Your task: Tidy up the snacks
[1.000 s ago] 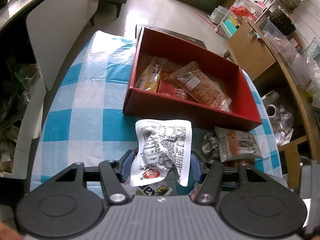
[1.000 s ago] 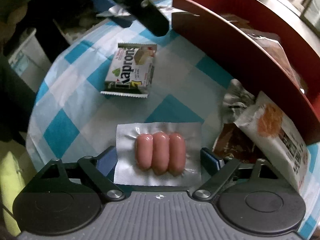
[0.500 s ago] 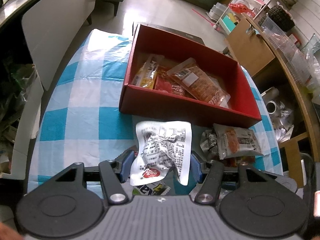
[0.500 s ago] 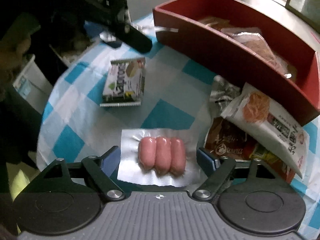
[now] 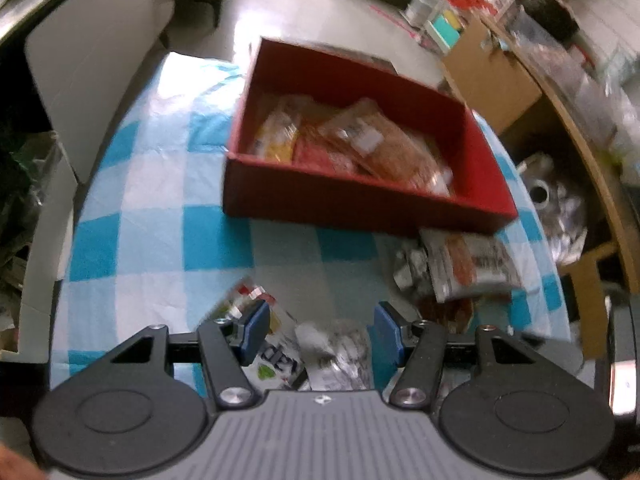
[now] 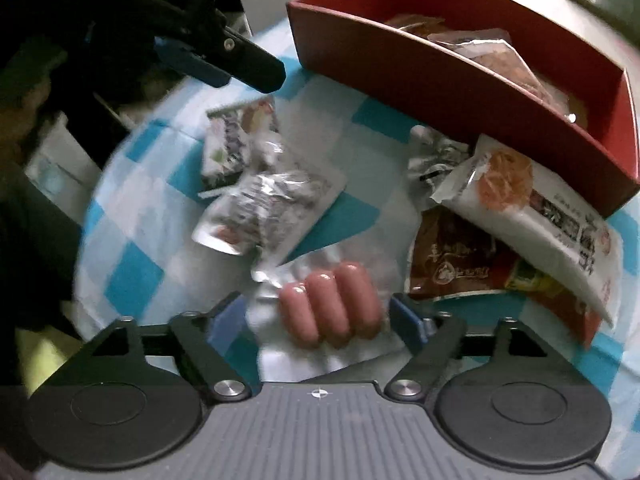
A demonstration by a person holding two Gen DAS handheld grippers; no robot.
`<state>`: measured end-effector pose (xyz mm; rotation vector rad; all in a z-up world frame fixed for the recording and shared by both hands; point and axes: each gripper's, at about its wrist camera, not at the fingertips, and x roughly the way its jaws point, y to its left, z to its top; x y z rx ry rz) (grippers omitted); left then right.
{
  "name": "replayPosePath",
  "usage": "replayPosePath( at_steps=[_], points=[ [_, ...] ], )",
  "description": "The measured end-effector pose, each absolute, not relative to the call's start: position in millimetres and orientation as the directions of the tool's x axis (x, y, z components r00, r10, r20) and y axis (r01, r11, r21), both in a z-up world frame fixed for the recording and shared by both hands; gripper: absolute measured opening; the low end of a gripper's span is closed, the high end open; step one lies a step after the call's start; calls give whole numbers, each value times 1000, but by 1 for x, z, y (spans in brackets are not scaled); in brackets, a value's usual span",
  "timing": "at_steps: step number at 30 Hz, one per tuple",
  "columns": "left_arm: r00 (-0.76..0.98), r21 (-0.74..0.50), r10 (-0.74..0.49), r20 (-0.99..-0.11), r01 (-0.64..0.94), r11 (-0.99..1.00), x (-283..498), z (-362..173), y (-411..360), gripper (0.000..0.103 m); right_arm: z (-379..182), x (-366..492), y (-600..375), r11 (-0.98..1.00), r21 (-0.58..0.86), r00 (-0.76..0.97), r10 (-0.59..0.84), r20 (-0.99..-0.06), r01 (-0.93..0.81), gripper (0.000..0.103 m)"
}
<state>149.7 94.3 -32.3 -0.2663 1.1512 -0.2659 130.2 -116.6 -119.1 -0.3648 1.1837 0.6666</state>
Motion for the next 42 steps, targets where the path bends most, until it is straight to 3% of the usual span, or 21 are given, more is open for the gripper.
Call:
replayPosePath(
  at_steps=[1, 5, 7, 10, 16, 17, 21, 22, 25, 30, 34, 39, 42],
  points=[
    [368, -343, -347, -862, 80, 936, 148, -35, 91, 51, -121, 130, -115, 752, 85, 218, 295, -930, -654, 94],
    [345, -359, -360, -867, 72, 931, 129, -38, 91, 52, -127, 123, -108, 697, -18, 274, 258, -927, -717, 95],
    [330, -387, -380, -864, 45, 921, 118, -43, 94, 52, -131, 120, -107, 675, -15, 268, 273, -924, -738, 103],
    [286, -425, -401, -870, -23, 905, 111, -57, 90, 53, -136, 111, -105, 599, -78, 283, 257, -924, -797, 103],
    [238, -358, -342, -909, -26, 933, 118, -79, 56, 56, -124, 115, -137, 718, 86, 220, 322, -921, -691, 102],
    [241, -363, -344, -908, -37, 931, 119, -79, 54, 61, -125, 113, -141, 725, 78, 228, 314, -922, -684, 102],
    [297, -314, -277, -914, -84, 946, 123, -79, 37, 63, -126, 103, -150, 740, 64, 260, 313, -913, -670, 103],
    [313, -280, -243, -918, -80, 957, 123, -79, 29, 61, -127, 102, -151, 745, 63, 265, 314, -912, -664, 103],
    [352, -159, -138, -926, -31, 987, 116, -77, 15, 36, -126, 101, -156, 763, 86, 276, 333, -902, -640, 103],
    [357, -200, -172, -918, -44, 979, 110, -76, 21, 34, -124, 101, -160, 750, 73, 265, 321, -909, -658, 102],
    [388, -259, -231, -892, -22, 966, 103, -60, 30, 32, -116, 102, -164, 767, 31, 304, 291, -907, -641, 76],
    [401, -306, -280, -872, -1, 952, 102, -51, 38, 32, -118, 97, -160, 758, 11, 312, 282, -907, -652, 70],
    [387, -350, -319, -865, -9, 937, 102, -51, 46, 32, -112, 99, -163, 782, 54, 311, 309, -899, -621, 54]
  ],
)
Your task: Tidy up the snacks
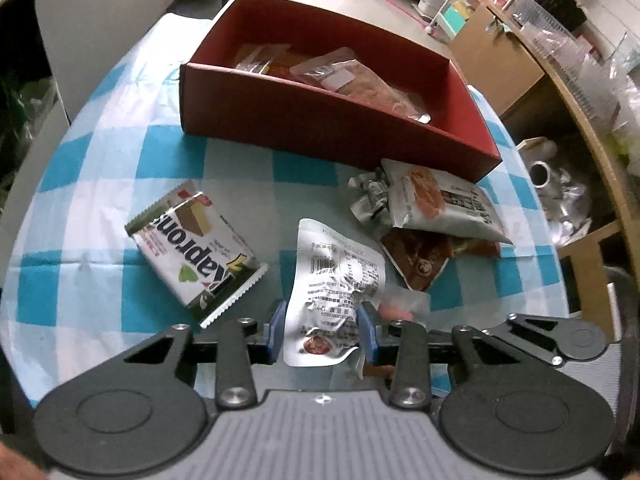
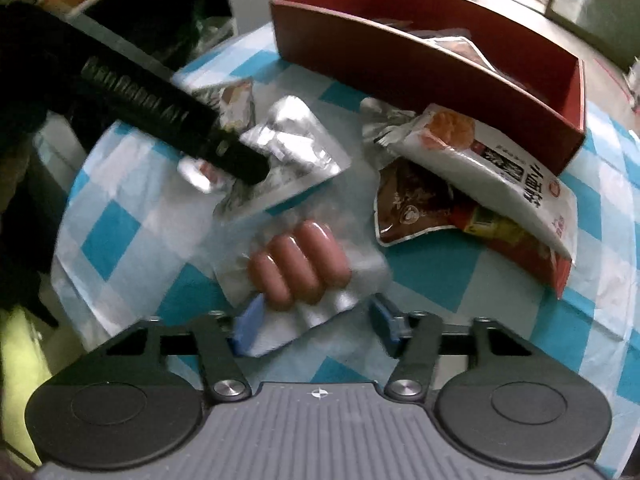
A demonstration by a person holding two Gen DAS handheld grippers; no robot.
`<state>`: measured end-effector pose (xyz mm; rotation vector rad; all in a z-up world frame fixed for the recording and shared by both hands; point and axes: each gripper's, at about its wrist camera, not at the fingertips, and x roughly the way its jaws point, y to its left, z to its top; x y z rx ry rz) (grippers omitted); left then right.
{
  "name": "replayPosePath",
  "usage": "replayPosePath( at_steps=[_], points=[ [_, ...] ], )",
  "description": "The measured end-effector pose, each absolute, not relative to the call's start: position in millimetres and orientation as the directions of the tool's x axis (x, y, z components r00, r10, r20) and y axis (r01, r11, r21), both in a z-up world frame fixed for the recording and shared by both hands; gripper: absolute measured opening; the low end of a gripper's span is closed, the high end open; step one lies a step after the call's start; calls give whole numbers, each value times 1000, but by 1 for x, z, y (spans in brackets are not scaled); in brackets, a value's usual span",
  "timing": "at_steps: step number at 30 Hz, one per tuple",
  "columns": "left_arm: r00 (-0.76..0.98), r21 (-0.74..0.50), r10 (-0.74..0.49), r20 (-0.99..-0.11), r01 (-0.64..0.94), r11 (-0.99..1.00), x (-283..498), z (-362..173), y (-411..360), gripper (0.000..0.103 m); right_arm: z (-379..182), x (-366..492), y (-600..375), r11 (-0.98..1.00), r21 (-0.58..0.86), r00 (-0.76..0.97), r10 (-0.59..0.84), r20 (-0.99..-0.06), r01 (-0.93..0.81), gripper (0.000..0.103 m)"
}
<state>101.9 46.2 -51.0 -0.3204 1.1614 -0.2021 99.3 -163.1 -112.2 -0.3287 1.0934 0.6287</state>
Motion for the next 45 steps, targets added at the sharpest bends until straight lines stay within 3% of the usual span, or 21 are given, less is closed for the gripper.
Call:
replayPosePath(
  at_steps=[3, 6, 12, 15, 20, 23, 29, 31, 44, 45],
  points=[
    [404, -371, -334, -851, -15, 928, 100, -45, 55, 32, -114, 97, -162, 783, 56, 304, 305, -903, -619, 57],
    [410, -401, -357, -839, -24, 916, 100, -42, 61, 32, -115, 100, -169, 824, 149, 287, 351, -891, -546, 88],
    [430, -450, -394, -813, -34, 892, 101, -34, 72, 32, -120, 98, -168, 910, 235, 364, 359, -860, -342, 94],
    [447, -472, -413, -793, -22, 881, 98, -27, 77, 32, -128, 91, -144, 920, 134, 413, 291, -863, -369, 103],
    [452, -498, -437, -778, -20, 867, 94, -23, 84, 32, -141, 75, -119, 915, -63, 517, 166, -840, -398, 103],
    [455, -509, -443, -772, -28, 860, 94, -23, 90, 32, -139, 76, -121, 890, -63, 481, 183, -858, -451, 103],
    [456, -521, -459, -762, -11, 854, 94, -20, 88, 32, -125, 83, -126, 853, -67, 393, 168, -904, -517, 84],
    [453, -521, -461, -763, -9, 854, 94, -21, 87, 33, -120, 84, -134, 860, -30, 381, 194, -904, -509, 67],
    [440, -522, -461, -771, -21, 853, 95, -25, 87, 33, -107, 80, -158, 882, 90, 369, 283, -885, -462, 64],
    [441, -525, -464, -769, -21, 851, 95, -25, 87, 33, -103, 82, -161, 888, 109, 376, 297, -878, -446, 51]
  ],
)
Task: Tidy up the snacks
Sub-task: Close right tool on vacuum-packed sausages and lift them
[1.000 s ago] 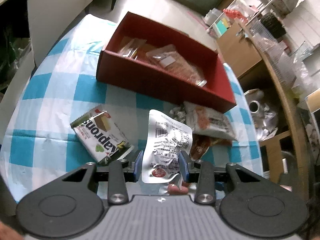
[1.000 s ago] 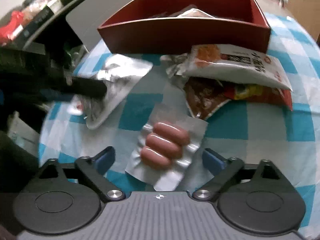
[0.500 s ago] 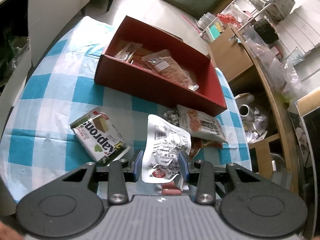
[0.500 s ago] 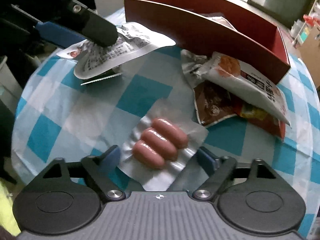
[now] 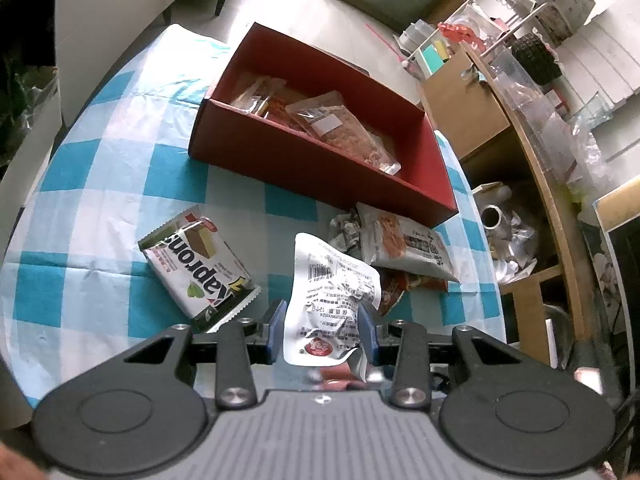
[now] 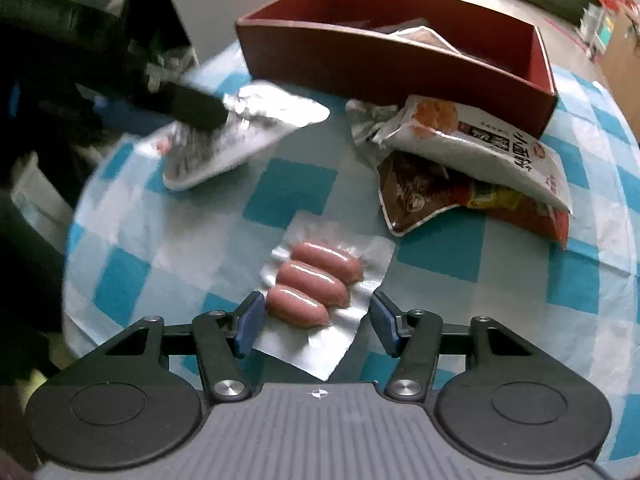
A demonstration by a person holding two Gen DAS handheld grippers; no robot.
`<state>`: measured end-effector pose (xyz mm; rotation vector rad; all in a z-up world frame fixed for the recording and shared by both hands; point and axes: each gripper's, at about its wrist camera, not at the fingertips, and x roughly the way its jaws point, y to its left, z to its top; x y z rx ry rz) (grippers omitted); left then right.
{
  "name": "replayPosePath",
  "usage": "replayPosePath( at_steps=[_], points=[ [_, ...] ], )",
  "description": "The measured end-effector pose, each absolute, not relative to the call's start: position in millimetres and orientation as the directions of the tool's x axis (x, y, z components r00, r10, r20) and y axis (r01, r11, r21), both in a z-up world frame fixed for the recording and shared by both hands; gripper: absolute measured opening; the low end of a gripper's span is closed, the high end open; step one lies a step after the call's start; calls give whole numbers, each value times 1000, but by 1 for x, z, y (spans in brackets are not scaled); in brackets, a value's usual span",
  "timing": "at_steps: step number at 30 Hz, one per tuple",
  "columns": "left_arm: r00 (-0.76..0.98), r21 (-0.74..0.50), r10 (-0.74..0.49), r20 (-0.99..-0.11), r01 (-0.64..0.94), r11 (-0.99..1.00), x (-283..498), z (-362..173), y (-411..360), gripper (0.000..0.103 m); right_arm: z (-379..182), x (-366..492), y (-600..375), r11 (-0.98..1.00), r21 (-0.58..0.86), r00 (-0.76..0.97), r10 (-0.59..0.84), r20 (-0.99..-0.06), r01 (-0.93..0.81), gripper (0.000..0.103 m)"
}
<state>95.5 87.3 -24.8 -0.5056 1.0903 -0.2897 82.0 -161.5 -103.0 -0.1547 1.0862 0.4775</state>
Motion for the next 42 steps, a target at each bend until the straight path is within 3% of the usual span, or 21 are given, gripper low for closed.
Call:
replayPosePath(
  at_steps=[1, 7, 8, 10, 12, 15, 18, 20, 21, 24, 27, 29, 31, 34, 38, 42],
  points=[
    [442, -528, -466, -766, -20, 849, 95, -25, 88, 33, -98, 85, -167, 893, 153, 373, 326, -869, -424, 39],
    [437, -526, -468, -768, -14, 850, 96, -25, 85, 32, -102, 97, -181, 905, 223, 344, 352, -870, -362, 43],
    [437, -525, -467, -769, -15, 851, 96, -25, 85, 32, -105, 97, -183, 913, 228, 343, 346, -874, -339, 47],
    [433, -528, -471, -769, -15, 849, 97, -25, 85, 32, -108, 96, -181, 927, 212, 341, 316, -885, -309, 73],
    [426, -523, -472, -772, -3, 852, 96, -26, 84, 32, -107, 90, -176, 923, 205, 353, 320, -879, -325, 80],
    [393, -489, -478, -785, 81, 869, 90, -26, 79, 33, -105, 79, -148, 840, 80, 337, 300, -892, -536, 80],
    [377, -468, -478, -794, 126, 875, 80, -27, 80, 39, -108, 76, -121, 665, -19, 266, 272, -925, -746, 93],
    [381, -450, -456, -804, 111, 886, 77, -30, 83, 40, -113, 82, -109, 622, -33, 242, 254, -936, -782, 96],
    [382, -445, -448, -808, 103, 890, 77, -31, 84, 40, -118, 88, -105, 635, -18, 229, 252, -940, -772, 102],
    [350, -442, -457, -818, 125, 888, 80, -37, 79, 40, -138, 96, -99, 704, -59, 281, 203, -938, -708, 103],
    [317, -423, -445, -838, 139, 895, 83, -43, 71, 40, -142, 82, -97, 635, -116, 292, 180, -939, -764, 103],
    [313, -435, -457, -833, 141, 890, 83, -43, 71, 41, -137, 82, -103, 628, -117, 272, 156, -950, -770, 96],
    [324, -443, -461, -826, 134, 887, 83, -42, 73, 45, -129, 85, -112, 654, -98, 259, 153, -954, -750, 76],
    [323, -439, -451, -832, 112, 891, 85, -45, 75, 46, -124, 94, -129, 712, -39, 240, 184, -953, -701, 62],
    [343, -438, -446, -827, 105, 893, 88, -44, 81, 47, -124, 99, -155, 754, -50, 265, 167, -950, -656, 66],
    [326, -341, -402, -856, 228, 912, 97, -46, 58, 49, -122, 93, -155, 723, -20, 271, 233, -934, -690, 79]
  ],
)
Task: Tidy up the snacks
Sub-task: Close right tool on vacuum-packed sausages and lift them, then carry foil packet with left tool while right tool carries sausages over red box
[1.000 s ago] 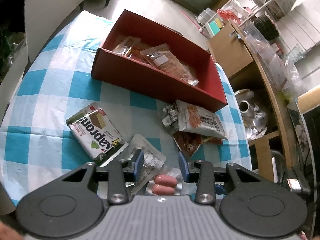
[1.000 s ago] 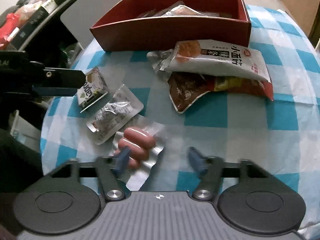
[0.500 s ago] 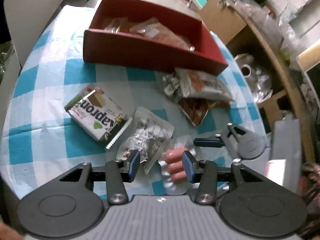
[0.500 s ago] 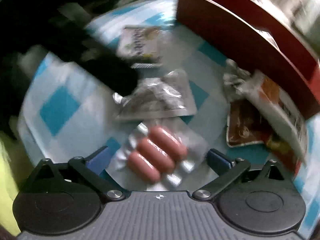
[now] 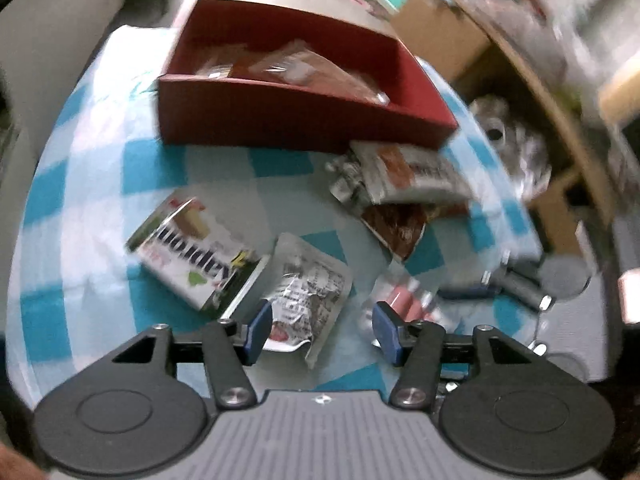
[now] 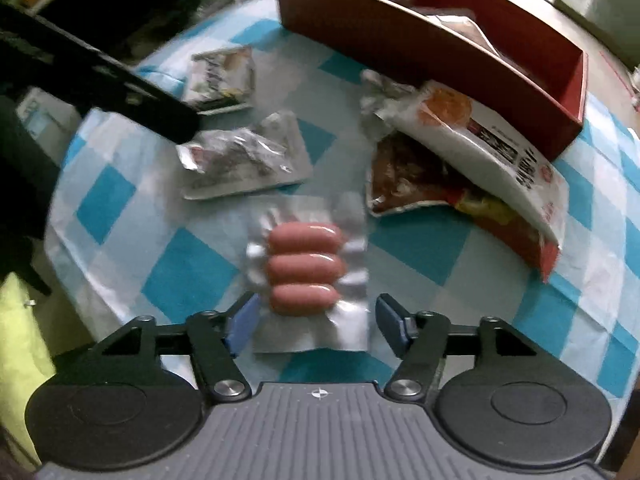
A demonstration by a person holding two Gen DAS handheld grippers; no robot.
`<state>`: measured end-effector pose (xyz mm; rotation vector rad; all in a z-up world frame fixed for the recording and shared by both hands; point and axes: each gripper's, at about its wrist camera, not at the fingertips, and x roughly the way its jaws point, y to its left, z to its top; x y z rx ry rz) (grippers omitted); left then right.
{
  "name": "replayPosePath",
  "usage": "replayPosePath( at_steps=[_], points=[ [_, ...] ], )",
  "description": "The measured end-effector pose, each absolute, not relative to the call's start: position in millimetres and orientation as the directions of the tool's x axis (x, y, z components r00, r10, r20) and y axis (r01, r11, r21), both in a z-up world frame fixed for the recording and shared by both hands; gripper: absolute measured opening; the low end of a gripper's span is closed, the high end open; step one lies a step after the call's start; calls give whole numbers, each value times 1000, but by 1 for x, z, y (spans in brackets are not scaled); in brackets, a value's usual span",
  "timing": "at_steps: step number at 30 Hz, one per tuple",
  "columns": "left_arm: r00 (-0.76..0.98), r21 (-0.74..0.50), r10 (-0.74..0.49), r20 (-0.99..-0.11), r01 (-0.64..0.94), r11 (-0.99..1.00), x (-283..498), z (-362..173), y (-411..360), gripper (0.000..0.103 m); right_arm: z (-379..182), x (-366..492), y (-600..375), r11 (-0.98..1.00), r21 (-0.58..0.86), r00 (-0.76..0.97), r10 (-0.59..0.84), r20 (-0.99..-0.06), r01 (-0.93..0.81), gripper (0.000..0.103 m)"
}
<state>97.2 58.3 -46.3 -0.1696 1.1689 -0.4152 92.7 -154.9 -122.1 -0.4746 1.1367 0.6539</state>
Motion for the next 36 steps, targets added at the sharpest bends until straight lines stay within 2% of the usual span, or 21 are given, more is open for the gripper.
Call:
replayPosePath(
  at_steps=[1, 4, 6, 7, 10, 13, 15, 21, 30, 36],
  points=[
    [322, -303, -378, -868, 257, 917, 100, -49, 51, 51, -123, 93, -151, 710, -28, 277, 238, -931, -704, 87],
    [285, -228, -314, -906, 297, 927, 108, -65, 33, 57, -136, 99, -141, 692, -34, 272, 238, -933, -721, 92],
    [276, -172, -256, -926, 296, 940, 110, -79, 25, 58, -142, 99, -135, 670, -71, 293, 224, -930, -739, 99],
    [296, -150, -246, -923, 313, 938, 106, -79, 21, 62, -144, 97, -133, 661, -100, 308, 207, -929, -744, 98],
    [369, 40, -123, -921, 406, 913, 81, -82, -2, 51, -141, 93, -143, 680, -100, 315, 201, -928, -727, 93],
    [338, -52, -187, -922, 372, 927, 79, -79, 3, 50, -130, 88, -157, 705, -95, 324, 199, -925, -703, 79],
    [325, -101, -214, -921, 331, 938, 83, -76, 11, 49, -126, 93, -165, 743, -56, 318, 216, -923, -667, 75],
    [369, -220, -302, -879, 249, 943, 86, -55, 34, 49, -114, 99, -179, 803, 81, 289, 304, -908, -590, 74],
    [396, -334, -390, -831, 204, 920, 89, -37, 47, 49, -95, 103, -206, 819, 355, 292, 511, -809, -450, 74],
    [424, -361, -412, -806, 200, 911, 93, -26, 47, 49, -88, 111, -213, 812, 409, 324, 553, -768, -416, 74]
  ],
)
